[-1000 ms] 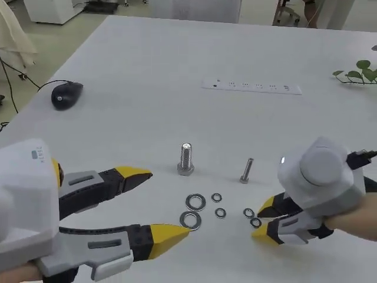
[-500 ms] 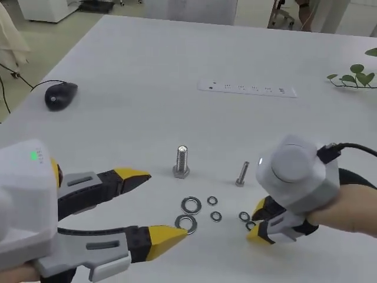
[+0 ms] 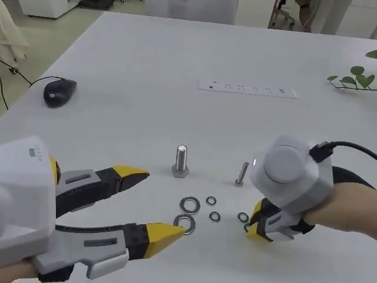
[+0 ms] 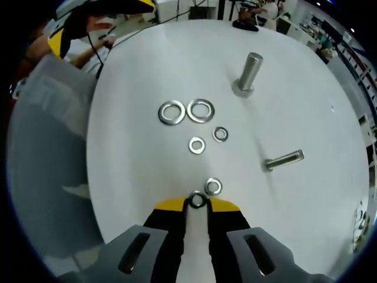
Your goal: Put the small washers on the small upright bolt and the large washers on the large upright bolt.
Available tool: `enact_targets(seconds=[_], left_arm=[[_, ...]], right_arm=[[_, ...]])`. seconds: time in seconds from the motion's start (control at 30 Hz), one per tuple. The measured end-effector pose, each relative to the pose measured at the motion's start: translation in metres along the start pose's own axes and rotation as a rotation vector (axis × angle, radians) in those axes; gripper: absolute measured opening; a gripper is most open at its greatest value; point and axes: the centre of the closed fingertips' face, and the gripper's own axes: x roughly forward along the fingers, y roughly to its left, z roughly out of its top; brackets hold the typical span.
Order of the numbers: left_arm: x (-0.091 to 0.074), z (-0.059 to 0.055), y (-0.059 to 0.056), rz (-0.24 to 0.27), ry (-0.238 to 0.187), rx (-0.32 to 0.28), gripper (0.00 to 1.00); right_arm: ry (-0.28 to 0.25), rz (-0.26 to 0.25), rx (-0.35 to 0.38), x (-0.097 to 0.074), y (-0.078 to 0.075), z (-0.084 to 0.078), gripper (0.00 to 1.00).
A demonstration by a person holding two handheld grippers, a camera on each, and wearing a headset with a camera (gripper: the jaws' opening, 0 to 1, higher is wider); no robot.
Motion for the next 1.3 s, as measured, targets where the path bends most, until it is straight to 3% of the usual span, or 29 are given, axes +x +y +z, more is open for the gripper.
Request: enact_targets(seconds=[0.67, 0.83, 1.13, 1.3], left_arm=[[-0.001, -0.005, 0.000, 0.008, 0.013, -0.008, 0.55], [0.000, -0.006, 0.002, 0.012, 0.016, -0.007, 0.55], [0.000, -0.005, 0.005, 0.020, 0.018, -0.007, 0.55], [-0.001, -0.003, 0.007, 0.026, 0.019, -0.003, 0.55]], right_arm=[[-0.042, 0.030, -0.005, -0.008, 0.007, -0.005, 0.11], [-0.057, 0.015, -0.010, -0.024, -0.004, 0.001, 0.11], [-0.078, -0.022, -0.055, -0.055, -0.038, 0.022, 0.11], [-0.084, -0.043, -0.076, -0.064, -0.057, 0.033, 0.11]])
